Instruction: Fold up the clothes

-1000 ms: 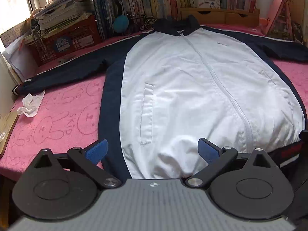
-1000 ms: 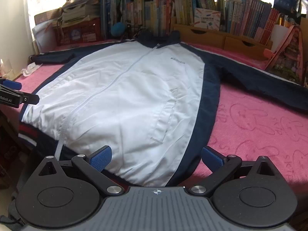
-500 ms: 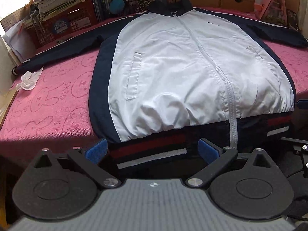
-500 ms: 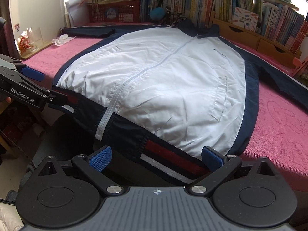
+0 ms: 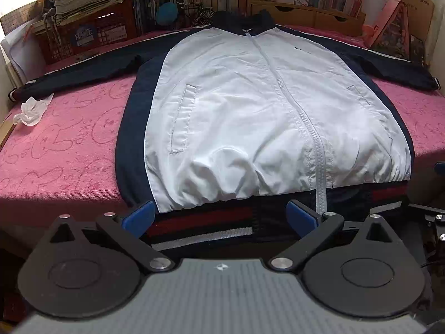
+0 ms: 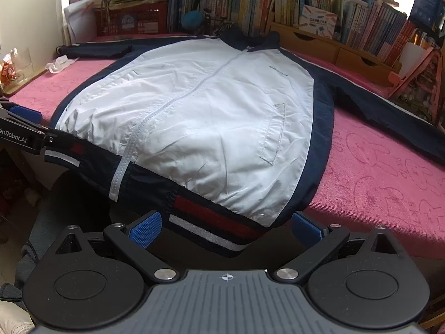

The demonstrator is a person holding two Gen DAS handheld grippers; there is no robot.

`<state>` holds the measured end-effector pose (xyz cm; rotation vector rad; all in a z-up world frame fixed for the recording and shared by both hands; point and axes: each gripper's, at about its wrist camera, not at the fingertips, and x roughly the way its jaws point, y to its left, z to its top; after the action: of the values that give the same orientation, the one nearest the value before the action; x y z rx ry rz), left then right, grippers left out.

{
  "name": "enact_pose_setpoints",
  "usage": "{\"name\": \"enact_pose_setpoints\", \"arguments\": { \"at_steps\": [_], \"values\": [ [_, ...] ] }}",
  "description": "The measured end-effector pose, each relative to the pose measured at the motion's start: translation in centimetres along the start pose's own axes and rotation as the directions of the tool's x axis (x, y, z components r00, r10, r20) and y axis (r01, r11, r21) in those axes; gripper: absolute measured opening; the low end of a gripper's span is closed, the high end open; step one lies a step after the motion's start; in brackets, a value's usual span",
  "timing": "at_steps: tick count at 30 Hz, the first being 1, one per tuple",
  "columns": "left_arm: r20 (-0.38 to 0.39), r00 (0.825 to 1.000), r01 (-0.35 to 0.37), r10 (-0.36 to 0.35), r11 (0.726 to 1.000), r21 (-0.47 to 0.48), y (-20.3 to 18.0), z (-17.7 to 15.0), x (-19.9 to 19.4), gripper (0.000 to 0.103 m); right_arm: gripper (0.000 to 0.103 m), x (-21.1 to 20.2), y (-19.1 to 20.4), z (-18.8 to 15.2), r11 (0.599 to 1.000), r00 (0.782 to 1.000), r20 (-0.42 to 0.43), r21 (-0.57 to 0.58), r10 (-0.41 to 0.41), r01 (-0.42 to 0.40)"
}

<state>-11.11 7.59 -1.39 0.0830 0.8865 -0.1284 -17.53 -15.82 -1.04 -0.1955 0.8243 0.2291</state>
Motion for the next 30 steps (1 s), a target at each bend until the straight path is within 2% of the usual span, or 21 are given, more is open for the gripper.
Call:
{"name": "enact_pose_setpoints", "arguments": {
  "at_steps": [17, 22, 25, 28, 30],
  "values": [
    [-0.025, 1.0, -0.015, 0.014, 1.0, -0.009, -0.2, 0.0, 0.8, 0.102, 0.101, 0.8, -0.4, -0.2, 1.0, 1.0, -0.02, 0.022, -0.013, 0.014],
    [-0.02, 1.0, -0.009, 0.008, 1.0, -0.005, -0.8, 1.1, 1.6, 0.102, 0.101, 1.3, -0.7, -0.1, 1.0, 1.0, -0.02, 0.027, -0.009, 0.009],
    [-0.008, 1.0, 0.0, 0.0, 1.0, -0.001, -1.2, 2.2, 2.1, 0.102, 0.101, 1.7, -1.7, 0.2, 0.999, 1.0, 0.011, 0.046, -0.012, 0.012],
    [0.04, 0.999, 0.017, -0.017, 1.0, 0.008, -1.7, 4.9, 3.0, 0.102, 0.101, 2.4, -4.9, 1.1, 0.987, 0.995, 0.09, 0.157, -0.046, 0.031],
    [0.092, 0.995, 0.026, -0.029, 0.999, 0.029, -2.3, 7.4, 3.8, 0.102, 0.101, 3.2, -8.3, 1.7, 0.959, 0.985, 0.139, 0.279, -0.1, 0.058]
  ]
}}
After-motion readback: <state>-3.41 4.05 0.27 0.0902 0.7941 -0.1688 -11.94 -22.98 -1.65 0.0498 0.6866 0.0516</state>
